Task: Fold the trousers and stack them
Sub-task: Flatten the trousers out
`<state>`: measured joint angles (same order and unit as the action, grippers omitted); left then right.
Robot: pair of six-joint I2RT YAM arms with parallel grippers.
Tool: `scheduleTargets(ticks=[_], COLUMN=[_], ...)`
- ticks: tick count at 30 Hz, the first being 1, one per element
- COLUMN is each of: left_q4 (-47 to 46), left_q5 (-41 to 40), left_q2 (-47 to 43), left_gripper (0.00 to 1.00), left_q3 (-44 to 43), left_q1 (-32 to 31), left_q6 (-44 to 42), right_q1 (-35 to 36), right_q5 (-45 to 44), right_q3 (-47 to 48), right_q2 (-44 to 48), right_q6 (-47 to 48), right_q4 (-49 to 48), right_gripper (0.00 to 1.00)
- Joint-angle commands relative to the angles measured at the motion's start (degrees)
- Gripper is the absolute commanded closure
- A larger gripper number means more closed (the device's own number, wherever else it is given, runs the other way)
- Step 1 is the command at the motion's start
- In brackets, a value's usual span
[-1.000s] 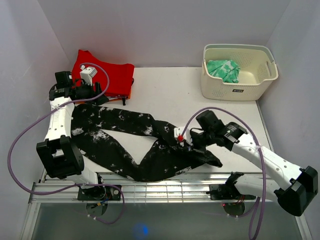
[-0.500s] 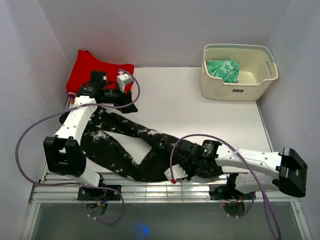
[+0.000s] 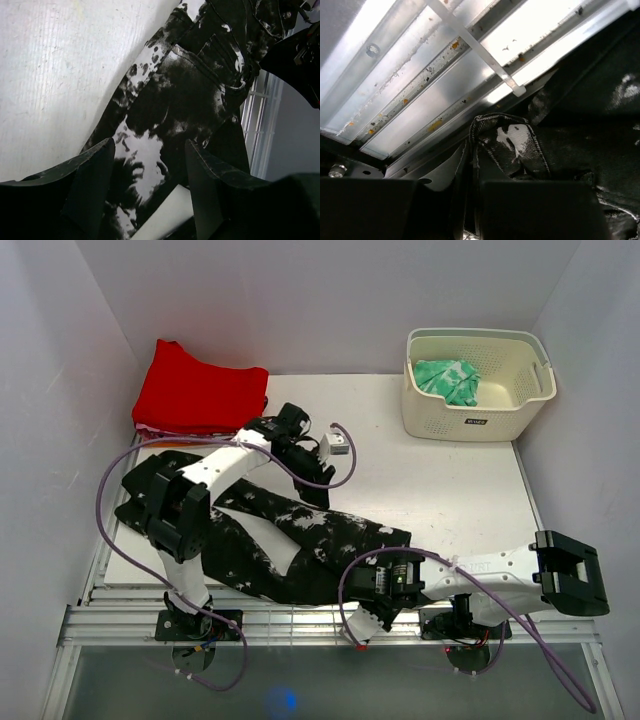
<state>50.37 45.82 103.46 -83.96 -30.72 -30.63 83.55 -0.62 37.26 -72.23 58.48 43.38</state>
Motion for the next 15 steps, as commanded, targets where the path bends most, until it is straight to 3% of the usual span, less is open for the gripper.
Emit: scheduleTargets(ticks=[1, 9, 15], left_q4=[0.4, -1.4, -3.7], left_q5=[1.1, 12.5, 17.8], left_q2=[2.4, 13.3, 20.3], left_gripper=[0.31, 0.29, 0.28], left_q3=[-4.2, -15.7, -19.4], left_q1=[-1.9, -8.4, -13.3], left_q6=[-2.2, -0.9, -0.7], right_q1=[1.8, 2.6, 2.6], right_q5=[-3.6, -3.8, -3.9], right_q3=[-3.1, -1.6, -0.5], right_q2=[-1.4, -3.0, -4.0], right_q6=[1.8, 1.6, 1.4], right_q4=[1.5, 1.5, 1.6], right_gripper=[0.92, 0.92, 0.92])
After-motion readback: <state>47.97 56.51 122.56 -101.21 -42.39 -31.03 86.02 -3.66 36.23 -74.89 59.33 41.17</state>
